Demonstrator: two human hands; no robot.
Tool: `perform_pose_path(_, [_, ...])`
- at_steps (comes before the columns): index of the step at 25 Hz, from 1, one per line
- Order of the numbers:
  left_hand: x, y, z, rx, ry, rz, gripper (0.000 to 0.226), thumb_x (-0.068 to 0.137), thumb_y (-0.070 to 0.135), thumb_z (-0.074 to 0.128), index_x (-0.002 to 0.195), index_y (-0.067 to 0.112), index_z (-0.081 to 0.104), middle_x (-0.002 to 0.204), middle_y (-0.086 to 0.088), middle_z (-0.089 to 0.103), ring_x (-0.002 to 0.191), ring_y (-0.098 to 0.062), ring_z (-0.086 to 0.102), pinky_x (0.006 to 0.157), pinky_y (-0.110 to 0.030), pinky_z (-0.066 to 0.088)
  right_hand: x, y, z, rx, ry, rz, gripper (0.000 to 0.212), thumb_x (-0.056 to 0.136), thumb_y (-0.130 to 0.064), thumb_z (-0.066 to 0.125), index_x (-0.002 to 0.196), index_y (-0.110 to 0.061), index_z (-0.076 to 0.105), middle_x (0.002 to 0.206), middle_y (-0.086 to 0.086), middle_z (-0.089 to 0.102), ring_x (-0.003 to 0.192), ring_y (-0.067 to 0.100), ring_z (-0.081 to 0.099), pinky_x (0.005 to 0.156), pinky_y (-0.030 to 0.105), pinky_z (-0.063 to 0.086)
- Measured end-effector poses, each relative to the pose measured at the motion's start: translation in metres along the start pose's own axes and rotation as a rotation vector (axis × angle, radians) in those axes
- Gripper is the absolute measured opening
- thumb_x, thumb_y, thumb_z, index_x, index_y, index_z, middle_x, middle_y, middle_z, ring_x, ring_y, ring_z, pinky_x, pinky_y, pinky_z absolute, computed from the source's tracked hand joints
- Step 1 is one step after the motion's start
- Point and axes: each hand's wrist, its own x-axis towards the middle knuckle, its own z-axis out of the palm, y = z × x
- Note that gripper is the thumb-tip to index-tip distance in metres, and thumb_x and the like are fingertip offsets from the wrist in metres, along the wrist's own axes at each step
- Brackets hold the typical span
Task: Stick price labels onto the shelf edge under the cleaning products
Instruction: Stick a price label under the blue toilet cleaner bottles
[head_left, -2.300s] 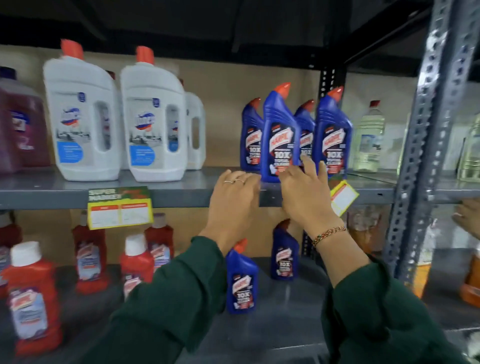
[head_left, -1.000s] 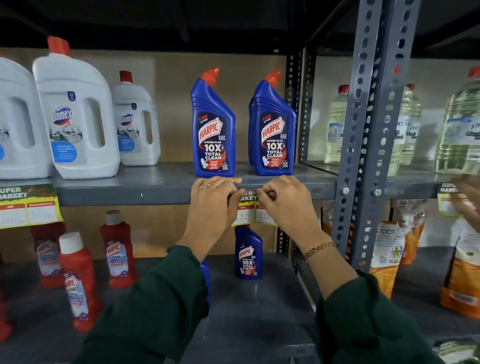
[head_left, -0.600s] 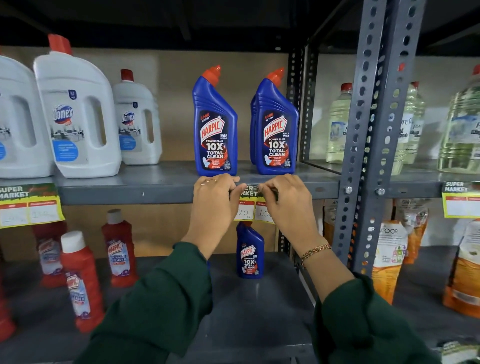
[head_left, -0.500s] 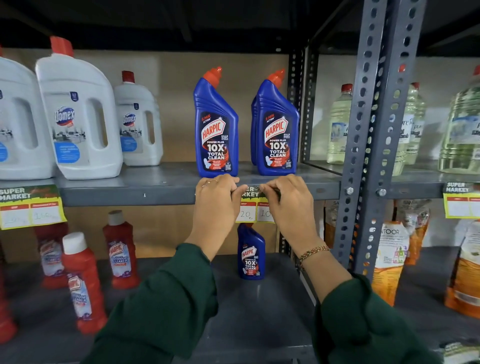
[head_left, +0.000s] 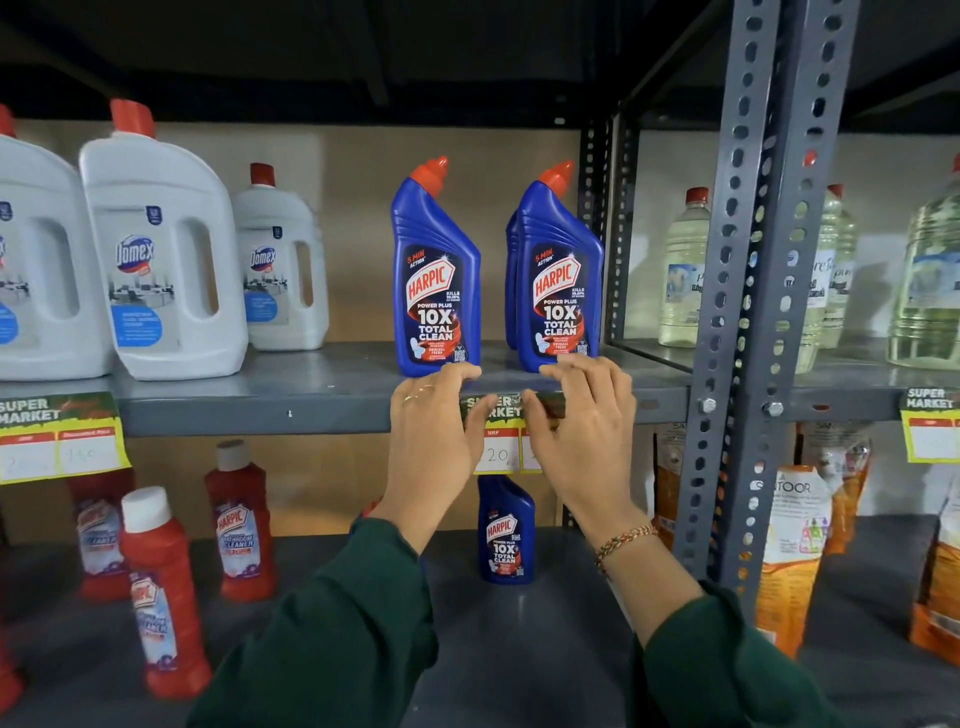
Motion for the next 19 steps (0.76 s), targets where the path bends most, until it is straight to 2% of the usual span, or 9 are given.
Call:
perform_pose_path(2, [0.000, -0.001, 0.003, 0.064, 0.001, 0.023, 0.027, 0.087, 0.035, 0.056, 0.108, 0.018, 0.059, 0.104, -0.003, 0.067, 0.105, -0.018, 0.052, 0.094, -0.027, 0.024, 0.001, 0.001, 0.004, -0.032, -0.012, 0.033, 0.036, 0.080, -0.040, 0.051, 0.101, -0.012, 0.059, 0.100, 0.008, 0.067, 0.102, 0.023, 0.056, 0.099, 0.033, 0.030])
perform_pose_path(5, [0.001, -0.001, 0.008, 0.147, 0.040, 0.045, 0.029, 0.087, 0.044, 0.047, 0.098, 0.021, 0.062, 0.095, 0.002, 0.070, 0.097, -0.015, 0.055, 0.092, -0.029, 0.025, 0.000, 0.007, 0.009, -0.035, -0.015, 0.036, 0.044, 0.079, -0.053, 0.047, 0.096, -0.015, 0.061, 0.095, 0.004, 0.070, 0.098, 0.018, 0.058, 0.103, 0.028, 0.021])
perform_pose_path(9, [0.002, -0.007, 0.010, 0.168, 0.067, 0.095, 0.032, 0.086, 0.044, 0.045, 0.094, 0.020, 0.064, 0.092, 0.002, 0.072, 0.091, -0.017, 0.058, 0.087, -0.029, 0.027, 0.000, 0.015, 0.011, 0.038, 0.004, 0.011, 0.038, 0.080, -0.047, 0.050, 0.094, -0.015, 0.064, 0.094, 0.001, 0.071, 0.097, 0.013, 0.056, 0.102, 0.024, 0.020])
perform_pose_path(14, [0.008, -0.011, -0.001, 0.126, -0.021, 0.130, 0.035, 0.086, 0.042, 0.042, 0.096, 0.019, 0.067, 0.091, 0.003, 0.073, 0.088, -0.016, 0.059, 0.079, -0.030, 0.033, 0.001, 0.024, 0.005, 0.069, -0.040, -0.047, 0.029, 0.086, -0.034, 0.045, 0.099, -0.017, 0.064, 0.098, 0.001, 0.071, 0.098, 0.009, 0.052, 0.099, 0.008, 0.014])
perform_pose_path(19, [0.008, -0.012, -0.010, 0.049, -0.094, 0.108, 0.019, 0.090, 0.023, 0.056, 0.105, 0.015, 0.063, 0.089, -0.002, 0.070, 0.086, -0.011, 0.053, 0.081, -0.031, 0.034, -0.001, 0.021, 0.001, 0.067, -0.082, -0.046, 0.028, 0.085, -0.023, 0.041, 0.102, -0.014, 0.061, 0.100, 0.004, 0.069, 0.100, 0.011, 0.049, 0.096, 0.004, 0.016])
